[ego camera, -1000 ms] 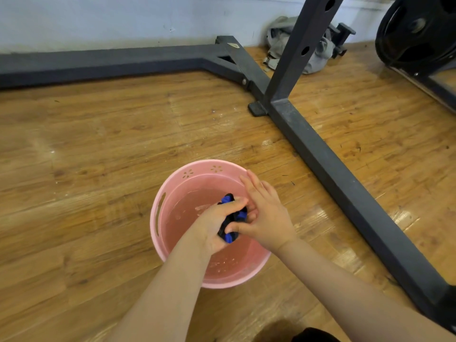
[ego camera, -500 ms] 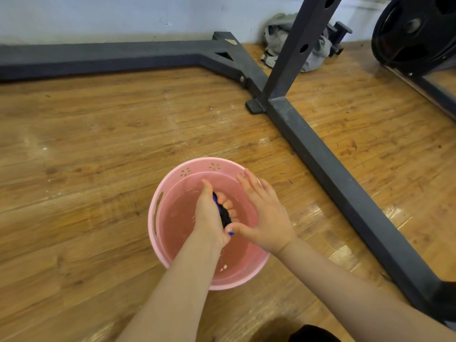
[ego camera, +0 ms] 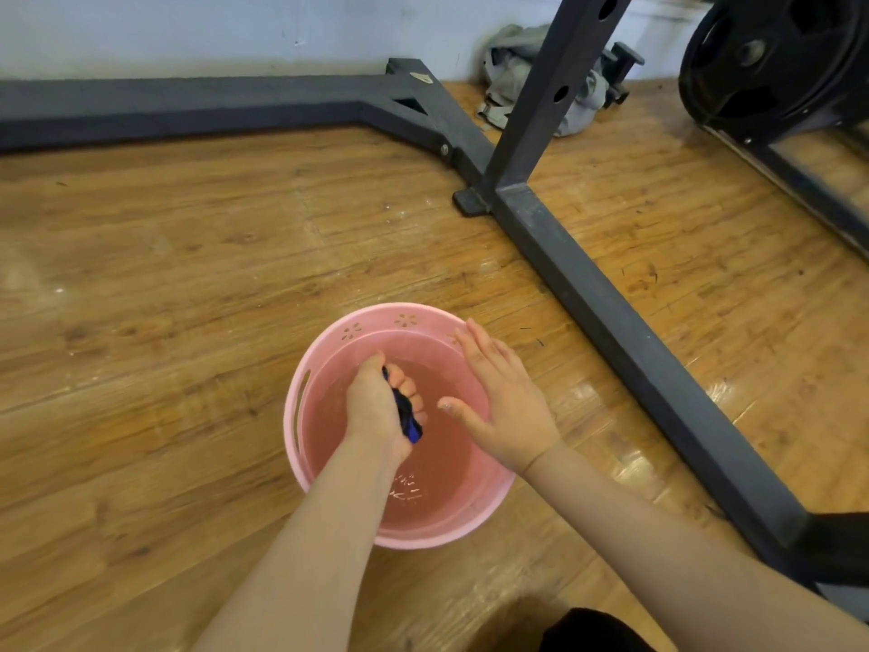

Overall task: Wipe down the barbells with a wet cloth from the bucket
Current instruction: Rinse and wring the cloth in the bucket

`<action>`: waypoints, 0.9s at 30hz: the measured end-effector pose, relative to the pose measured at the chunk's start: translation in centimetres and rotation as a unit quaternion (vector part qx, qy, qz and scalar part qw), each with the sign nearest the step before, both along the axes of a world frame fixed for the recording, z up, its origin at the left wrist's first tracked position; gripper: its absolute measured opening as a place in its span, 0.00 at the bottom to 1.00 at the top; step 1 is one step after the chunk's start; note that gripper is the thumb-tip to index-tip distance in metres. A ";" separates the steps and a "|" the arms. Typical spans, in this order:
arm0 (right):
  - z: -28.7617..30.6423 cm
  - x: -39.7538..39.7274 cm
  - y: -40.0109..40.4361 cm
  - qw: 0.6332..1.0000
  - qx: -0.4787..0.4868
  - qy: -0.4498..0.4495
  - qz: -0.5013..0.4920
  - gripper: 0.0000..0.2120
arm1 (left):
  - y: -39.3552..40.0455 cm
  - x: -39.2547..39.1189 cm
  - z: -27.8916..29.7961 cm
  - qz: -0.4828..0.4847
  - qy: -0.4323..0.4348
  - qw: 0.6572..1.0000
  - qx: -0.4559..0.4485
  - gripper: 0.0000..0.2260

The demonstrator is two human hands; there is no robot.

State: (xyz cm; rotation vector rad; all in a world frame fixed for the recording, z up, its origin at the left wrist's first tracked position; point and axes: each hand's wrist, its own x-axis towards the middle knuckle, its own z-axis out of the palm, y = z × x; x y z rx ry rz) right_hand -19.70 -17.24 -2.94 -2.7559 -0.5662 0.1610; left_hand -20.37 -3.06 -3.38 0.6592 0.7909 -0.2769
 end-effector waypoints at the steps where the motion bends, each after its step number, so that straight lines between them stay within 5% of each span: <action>1: -0.1 0.0 0.0 1.000 -0.004 0.000 -0.001 0.48 | 0.0 0.0 0.0 -0.007 -0.005 1.000 -0.002 0.21; 10: 0.1 -0.2 0.5 0.999 -0.010 0.006 -0.034 0.45 | -1.3 0.6 0.2 0.063 0.003 0.996 0.060 0.20; 17: -0.6 -1.2 0.2 0.984 0.106 -0.051 -0.131 0.29 | -5.3 1.6 2.4 0.001 -0.104 0.931 0.349 0.18; 21: -0.3 -3.1 -3.4 0.979 0.093 -0.080 -0.163 0.28 | -9.1 0.1 2.5 -0.091 -0.255 0.836 0.477 0.18; 27: 1.5 -8.3 -13.1 0.971 0.075 -0.023 -0.224 0.35 | -16.0 -2.8 2.0 -0.188 -0.529 0.576 0.594 0.16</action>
